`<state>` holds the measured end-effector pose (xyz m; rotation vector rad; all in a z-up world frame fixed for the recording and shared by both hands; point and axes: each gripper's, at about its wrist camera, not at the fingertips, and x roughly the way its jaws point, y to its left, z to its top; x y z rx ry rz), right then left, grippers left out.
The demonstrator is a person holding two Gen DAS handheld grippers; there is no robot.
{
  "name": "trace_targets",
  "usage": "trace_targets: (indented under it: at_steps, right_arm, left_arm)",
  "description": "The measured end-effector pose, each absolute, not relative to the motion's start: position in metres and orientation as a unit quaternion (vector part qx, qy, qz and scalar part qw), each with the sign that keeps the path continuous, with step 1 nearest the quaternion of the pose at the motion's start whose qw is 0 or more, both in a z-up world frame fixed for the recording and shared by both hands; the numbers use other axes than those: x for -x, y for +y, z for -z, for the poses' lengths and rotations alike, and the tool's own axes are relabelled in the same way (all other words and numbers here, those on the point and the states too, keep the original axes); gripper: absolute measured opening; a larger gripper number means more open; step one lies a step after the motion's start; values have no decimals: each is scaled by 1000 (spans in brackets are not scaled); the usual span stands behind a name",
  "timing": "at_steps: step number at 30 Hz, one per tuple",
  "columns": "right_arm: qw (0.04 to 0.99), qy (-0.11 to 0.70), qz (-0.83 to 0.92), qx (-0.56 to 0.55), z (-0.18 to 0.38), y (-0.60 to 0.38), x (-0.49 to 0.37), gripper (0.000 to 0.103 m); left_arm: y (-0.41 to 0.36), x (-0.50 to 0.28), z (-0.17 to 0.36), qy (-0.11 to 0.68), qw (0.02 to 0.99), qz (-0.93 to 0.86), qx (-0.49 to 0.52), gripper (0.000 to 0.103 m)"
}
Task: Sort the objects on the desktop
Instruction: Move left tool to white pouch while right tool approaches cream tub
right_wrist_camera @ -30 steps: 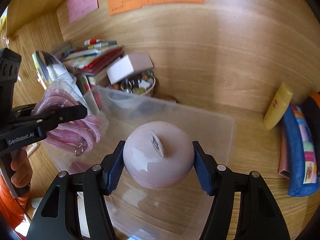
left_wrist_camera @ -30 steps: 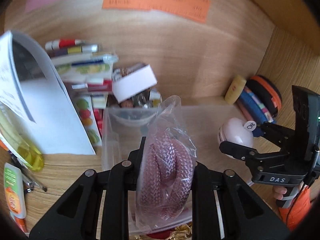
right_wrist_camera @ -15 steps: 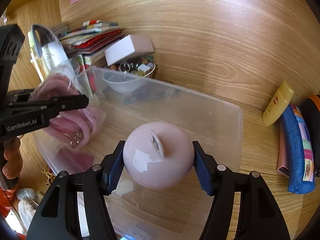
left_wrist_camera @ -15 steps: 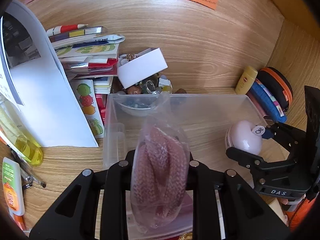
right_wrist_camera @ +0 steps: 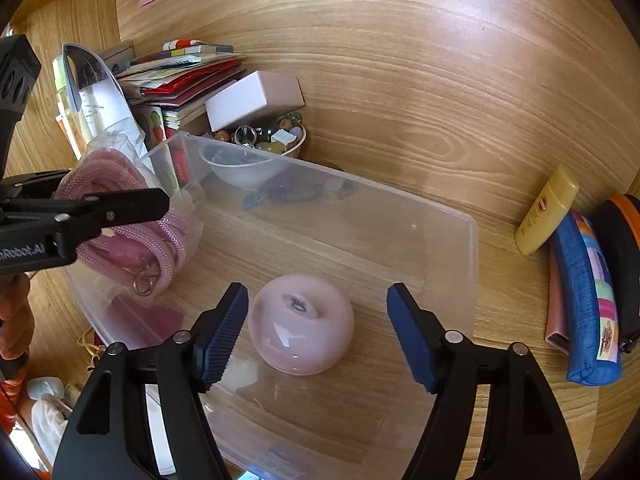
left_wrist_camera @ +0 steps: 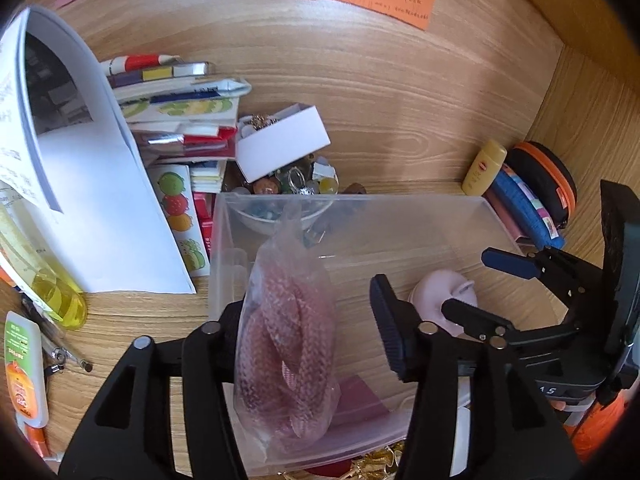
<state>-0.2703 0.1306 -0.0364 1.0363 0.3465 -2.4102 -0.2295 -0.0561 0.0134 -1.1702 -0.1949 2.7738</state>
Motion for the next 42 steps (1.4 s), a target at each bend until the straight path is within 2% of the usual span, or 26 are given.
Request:
trace_targets:
  at_steps: [4,12,15,19,29,35,37,42]
  right_arm:
    - [237,136,889,-367,35,129,267,79]
    - [232,129,900,-347,21,132,262,80]
    - [226,121,907,-334,10,136,257,85]
    - [225,112,915,-315,-8,141,245,87]
    - [220,126,922,-294,-18,158,195,88]
    - [211,129,923,-296,-12,178,162,88]
    - [209,131,921,-300,-7,187,153,88]
    - [204,140,917,-312,6,201,136,88]
  left_arm:
    - [-58,224,-21,-59,51,-926,368,65]
    - [-56,214,-37,-41,42,-942,332,74]
    - [-57,204,-48,-38,41,-946,319,76]
    - [-56,185,-61,-34,49,-950,308,84]
    - [-41,125,-75,4,60,-953,297,88]
    - [-33,93,-67,17,52,-951,305,89]
    - [-32,82,-60,14,52,-949,312,94]
    - [-25,61,-43,12,50,-943,329,94]
